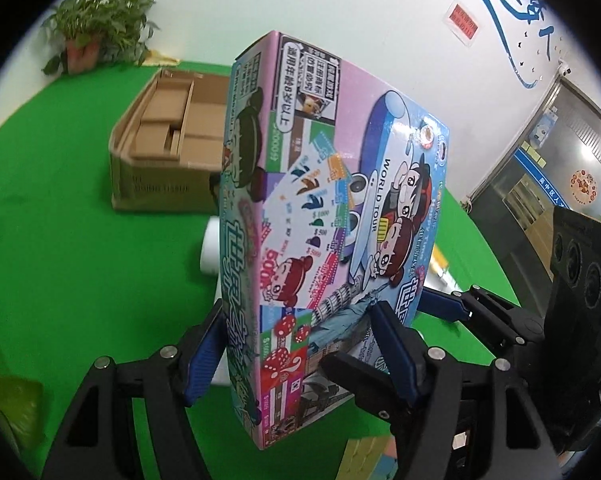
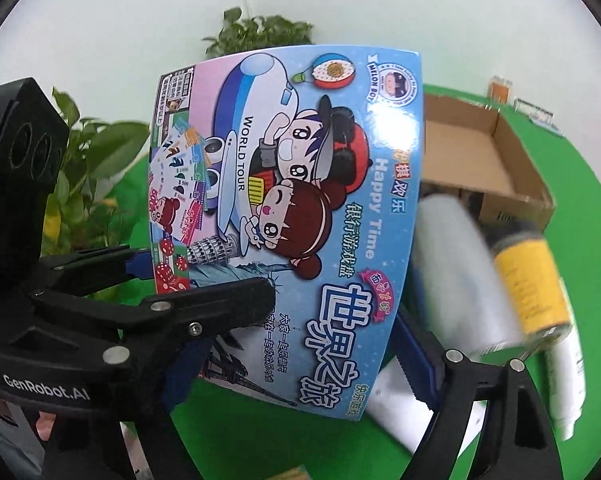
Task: Organize rigid objects
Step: 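Grasp the pink-and-blue World Tour game box with the right gripper, then carry the game box over the large box and lower it inside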
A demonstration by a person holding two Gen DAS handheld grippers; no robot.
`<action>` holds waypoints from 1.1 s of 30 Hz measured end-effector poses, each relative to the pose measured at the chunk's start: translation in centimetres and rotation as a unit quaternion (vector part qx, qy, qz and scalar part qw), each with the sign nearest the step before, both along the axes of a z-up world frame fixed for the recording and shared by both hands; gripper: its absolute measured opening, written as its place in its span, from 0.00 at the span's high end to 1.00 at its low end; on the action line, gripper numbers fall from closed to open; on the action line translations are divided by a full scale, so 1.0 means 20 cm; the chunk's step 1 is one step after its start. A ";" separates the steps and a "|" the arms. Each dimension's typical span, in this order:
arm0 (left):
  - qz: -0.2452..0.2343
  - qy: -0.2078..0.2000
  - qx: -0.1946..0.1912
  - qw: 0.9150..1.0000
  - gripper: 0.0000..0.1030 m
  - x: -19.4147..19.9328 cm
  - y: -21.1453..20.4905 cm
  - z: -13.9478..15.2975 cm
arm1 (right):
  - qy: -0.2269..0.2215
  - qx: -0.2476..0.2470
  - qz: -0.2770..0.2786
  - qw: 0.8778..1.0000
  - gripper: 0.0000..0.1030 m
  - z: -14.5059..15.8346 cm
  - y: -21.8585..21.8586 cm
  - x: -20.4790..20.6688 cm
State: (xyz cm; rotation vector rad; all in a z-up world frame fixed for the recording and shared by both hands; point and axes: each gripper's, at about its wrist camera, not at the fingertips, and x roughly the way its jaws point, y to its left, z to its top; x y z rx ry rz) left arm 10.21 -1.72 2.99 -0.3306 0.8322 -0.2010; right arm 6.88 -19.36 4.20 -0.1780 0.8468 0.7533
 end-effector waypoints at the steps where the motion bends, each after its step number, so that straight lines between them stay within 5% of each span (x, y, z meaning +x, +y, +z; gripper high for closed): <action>1: 0.000 -0.006 0.004 1.000 0.31 0.01 0.00 0.02 | -0.002 0.002 0.000 1.000 0.22 0.01 0.01 0.03; 21: 0.010 -0.079 0.050 0.996 0.31 0.45 0.18 0.40 | -0.055 0.046 -0.011 0.997 0.24 0.49 0.25 0.61; 33: 0.006 -0.060 0.059 0.996 0.31 0.82 0.27 0.40 | -0.015 0.046 -0.006 0.999 0.24 0.53 0.42 1.14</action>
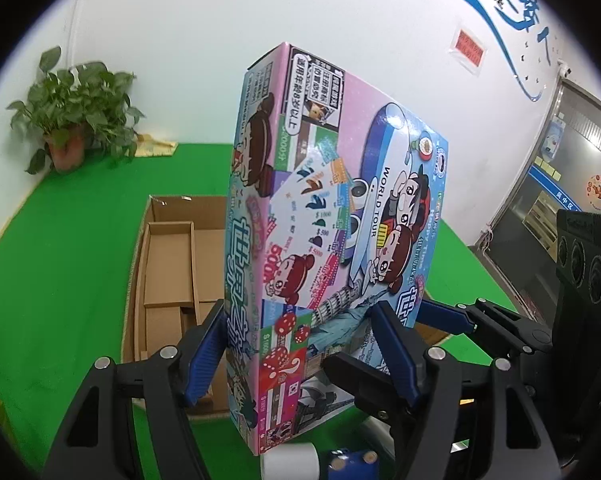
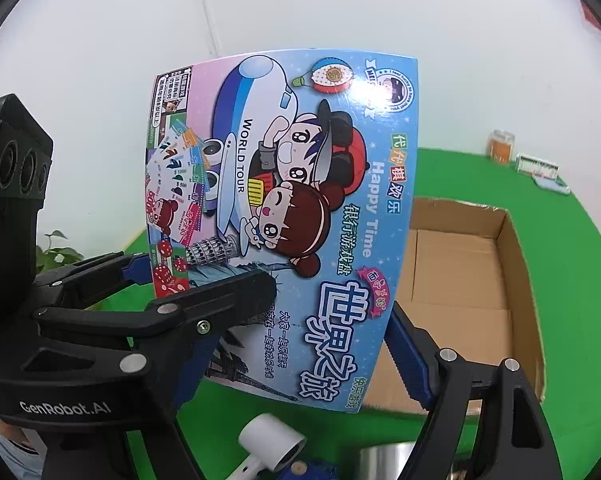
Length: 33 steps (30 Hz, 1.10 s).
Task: Organize rigid objects
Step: 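Carry the game box over the large box and lower it inside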
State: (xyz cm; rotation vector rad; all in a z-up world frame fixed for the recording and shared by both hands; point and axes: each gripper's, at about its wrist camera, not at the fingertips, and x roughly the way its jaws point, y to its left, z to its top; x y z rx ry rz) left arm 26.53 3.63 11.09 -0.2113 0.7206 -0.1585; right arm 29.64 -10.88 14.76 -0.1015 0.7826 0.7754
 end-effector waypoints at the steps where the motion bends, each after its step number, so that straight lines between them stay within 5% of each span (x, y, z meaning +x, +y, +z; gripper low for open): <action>1: 0.001 0.010 -0.001 1.000 0.31 0.04 0.01 -0.03 | 0.006 -0.003 0.002 1.000 0.24 -0.02 0.02 0.03; 13: 0.013 0.107 -0.009 0.994 0.32 0.29 0.07 -0.38 | 0.114 -0.038 0.017 0.993 0.25 -0.45 0.23 0.37; 20: 0.026 0.146 0.018 0.989 0.36 0.33 0.06 -0.50 | 0.164 -0.059 0.020 0.984 0.32 -0.64 0.31 0.52; 26: 0.061 0.150 0.038 0.986 0.43 0.31 0.05 -0.50 | 0.182 -0.055 0.025 0.982 0.38 -0.69 0.36 0.61; 29: 0.078 0.142 0.062 0.985 0.46 0.28 0.05 -0.47 | 0.191 -0.058 0.021 0.980 0.52 -0.66 0.39 0.63; 33: 0.037 0.096 0.070 0.992 0.46 0.21 0.00 -0.37 | 0.215 -0.066 0.012 0.974 0.52 -0.75 0.46 0.69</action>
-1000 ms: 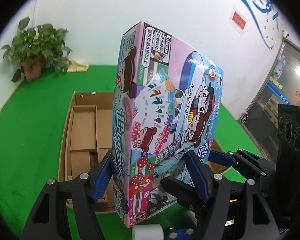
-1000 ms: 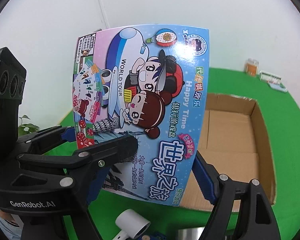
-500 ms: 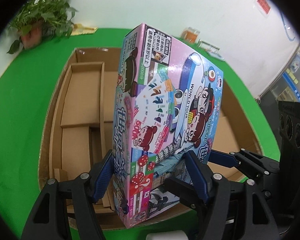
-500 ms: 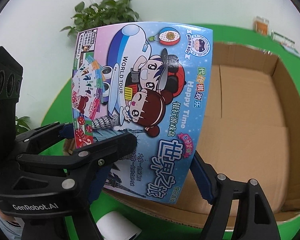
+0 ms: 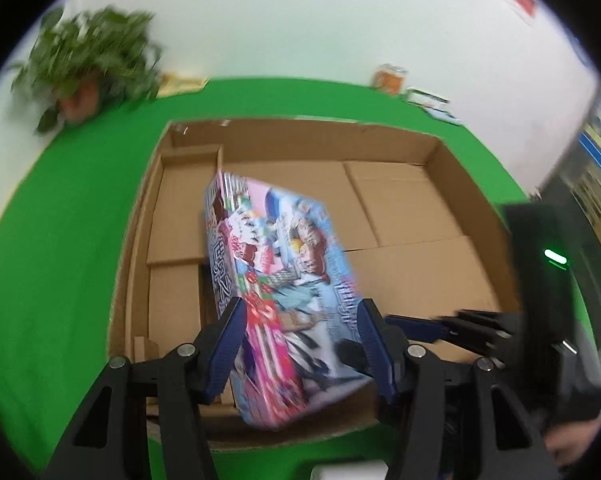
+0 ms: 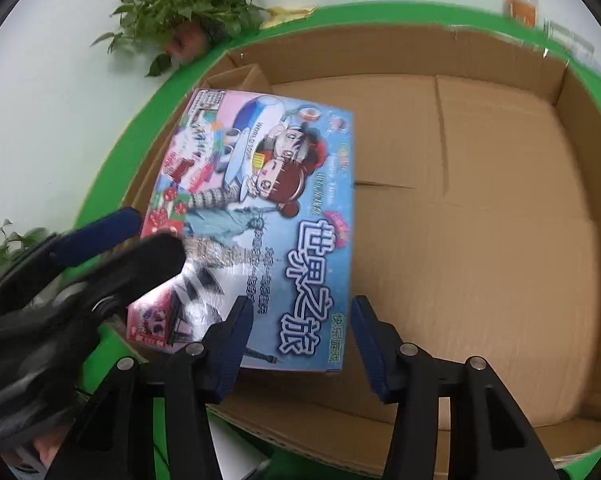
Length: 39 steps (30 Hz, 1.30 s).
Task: Organize rigid objects
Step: 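Carry the game box over the large box and lower it inside, then open the right gripper and withdraw toward the silver cylinder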
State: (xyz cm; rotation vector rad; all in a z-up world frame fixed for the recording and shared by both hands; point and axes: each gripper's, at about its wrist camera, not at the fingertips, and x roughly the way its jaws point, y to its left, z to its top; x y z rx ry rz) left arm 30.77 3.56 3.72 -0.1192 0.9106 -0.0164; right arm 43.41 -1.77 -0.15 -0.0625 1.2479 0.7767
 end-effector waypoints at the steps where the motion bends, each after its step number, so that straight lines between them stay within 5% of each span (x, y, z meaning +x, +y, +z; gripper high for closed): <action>1: 0.003 -0.008 0.014 1.000 0.46 -0.02 -0.01 0.02 | -0.005 -0.004 0.001 1.000 0.51 0.01 0.01 0.00; 6: 0.001 -0.039 0.003 0.999 0.46 -0.12 0.04 0.08 | -0.005 -0.024 -0.006 1.000 0.45 0.01 0.04 0.00; 12: -0.008 0.023 -0.034 0.999 0.46 -0.01 0.13 -0.10 | 0.019 -0.015 -0.028 0.999 0.34 -0.02 0.01 0.08; 17: -0.031 0.062 -0.072 0.995 0.76 0.02 0.11 -0.22 | 0.064 -0.009 -0.016 0.998 0.33 -0.11 -0.02 0.12; 19: -0.048 0.067 -0.066 0.994 0.76 0.01 0.06 -0.23 | 0.086 -0.004 -0.006 0.996 0.33 -0.13 -0.01 0.09; 27: -0.042 0.031 -0.057 0.997 0.80 -0.09 0.07 -0.13 | 0.040 -0.022 0.041 0.998 0.35 -0.04 -0.01 -0.05; 29: -0.040 -0.003 -0.050 0.998 0.77 -0.17 0.09 -0.06 | 0.012 -0.034 0.032 0.999 0.36 0.02 -0.06 -0.12; 31: -0.034 -0.038 -0.034 0.998 0.71 -0.24 0.10 0.01 | -0.062 -0.047 0.016 0.997 0.30 0.18 -0.12 -0.18; 33: -0.016 -0.079 -0.008 0.997 0.41 -0.34 0.09 0.10 | -0.125 -0.035 0.002 0.992 0.12 0.33 -0.22 -0.28; 34: 0.002 -0.105 0.009 0.994 0.15 -0.40 0.09 0.14 | -0.165 -0.023 -0.007 0.986 0.00 0.44 -0.30 -0.34; 36: 0.026 -0.159 0.027 0.987 0.10 -0.51 0.08 0.21 | -0.226 -0.001 -0.020 0.974 0.01 0.61 -0.46 -0.46; 39: 0.031 -0.188 0.019 0.982 0.10 -0.61 0.09 0.28 | -0.264 0.027 -0.047 0.963 0.01 0.79 -0.70 -0.54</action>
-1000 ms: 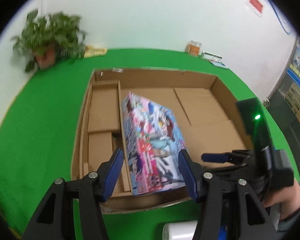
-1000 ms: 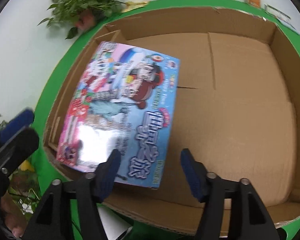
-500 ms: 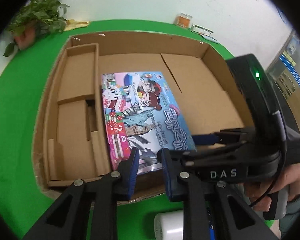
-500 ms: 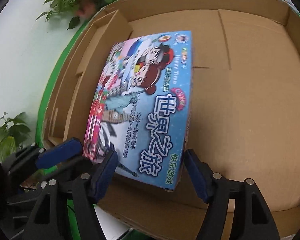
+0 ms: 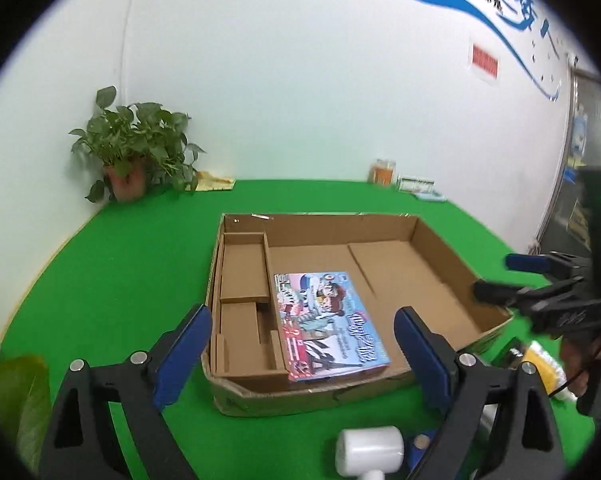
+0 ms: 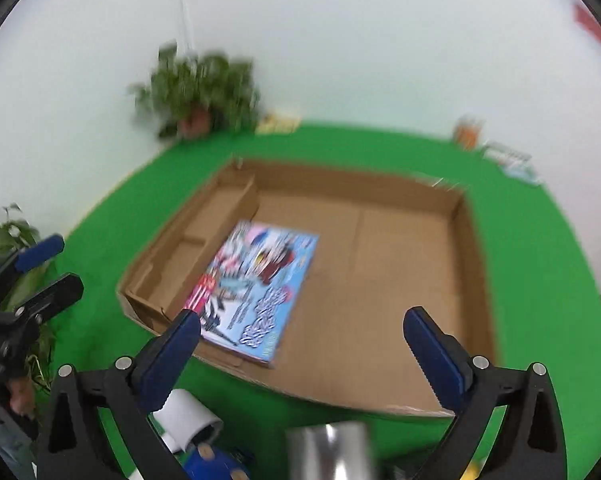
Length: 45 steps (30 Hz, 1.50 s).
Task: Organize rigid objects
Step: 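Open the right gripper and withdraw toward the silver cylinder, then grasp the silver metal cylinder with the right gripper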
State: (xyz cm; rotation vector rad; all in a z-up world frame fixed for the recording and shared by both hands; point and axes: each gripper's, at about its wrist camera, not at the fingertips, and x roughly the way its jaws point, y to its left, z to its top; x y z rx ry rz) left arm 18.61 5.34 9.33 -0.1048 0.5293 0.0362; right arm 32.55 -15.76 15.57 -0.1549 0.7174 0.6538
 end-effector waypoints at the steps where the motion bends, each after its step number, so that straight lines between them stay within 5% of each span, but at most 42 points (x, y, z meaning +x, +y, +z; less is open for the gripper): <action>1: 0.002 0.000 -0.007 1.000 0.10 -0.02 0.00 0.01 | -0.001 0.008 -0.004 1.000 0.01 0.03 -0.06 -0.03; 3: -0.008 0.014 -0.027 1.000 0.25 -0.04 -0.01 0.00 | 0.001 0.013 -0.007 1.000 0.01 0.06 -0.17 -0.10; 4: -0.019 0.037 -0.034 0.999 0.76 -0.03 -0.02 -0.02 | 0.002 0.016 -0.004 1.000 0.04 0.06 -0.20 -0.10; 5: -0.023 0.057 -0.039 0.997 0.96 -0.02 -0.03 -0.04 | 0.003 0.024 0.002 1.000 0.13 0.06 -0.26 -0.15; 6: -0.022 0.072 -0.048 0.996 0.96 -0.02 -0.04 -0.06 | 0.007 0.023 0.001 1.000 0.42 0.04 -0.30 -0.19; 7: -0.023 0.071 -0.052 0.996 0.96 -0.04 -0.06 -0.06 | 0.015 0.020 0.002 1.000 0.52 0.02 -0.32 -0.22; 9: -0.026 0.062 -0.054 0.996 0.88 -0.08 -0.11 -0.06 | 0.035 0.018 0.011 0.999 0.42 -0.04 -0.39 -0.28; 10: -0.023 0.071 -0.054 0.996 0.49 -0.09 -0.13 -0.07 | 0.043 0.016 0.012 0.999 0.17 -0.10 -0.39 -0.27; 11: -0.021 0.085 -0.062 0.994 0.10 -0.09 -0.15 -0.07 | 0.048 0.018 0.012 0.999 0.06 -0.13 -0.42 -0.28; 12: -0.023 0.080 -0.075 0.994 0.06 -0.11 -0.17 -0.08 | 0.052 0.021 0.016 0.998 0.03 -0.16 -0.42 -0.29; 14: -0.051 0.069 -0.112 0.990 0.06 -0.15 -0.21 -0.09 | 0.071 0.017 0.033 0.997 0.03 -0.24 -0.42 -0.30; 20: -0.076 0.107 -0.127 0.983 0.06 -0.20 -0.37 -0.15 | 0.148 -0.031 0.058 0.987 0.05 -0.55 -0.38 -0.33; 25: -0.120 0.134 -0.163 0.970 0.06 -0.21 -0.50 -0.21 | 0.162 -0.074 0.045 0.983 0.25 -0.72 -0.36 -0.33; 29: -0.150 0.157 -0.211 0.953 0.06 -0.19 -0.61 -0.28 | 0.134 -0.095 0.027 0.986 0.27 -0.69 -0.43 -0.41; 38: -0.221 0.244 -0.292 0.898 0.07 0.05 -0.91 -0.51 | 0.102 -0.144 0.003 0.984 0.25 -0.67 -0.65 -0.64; 41: -0.233 0.265 -0.292 0.889 0.07 0.11 -0.98 -0.56 | 0.121 -0.099 0.021 0.988 0.22 -0.66 -0.71 -0.71; 45: -0.218 0.300 -0.285 0.884 0.07 0.18 -1.02 -0.65 | 0.189 0.028 0.057 0.980 0.13 -0.59 -0.89 -0.69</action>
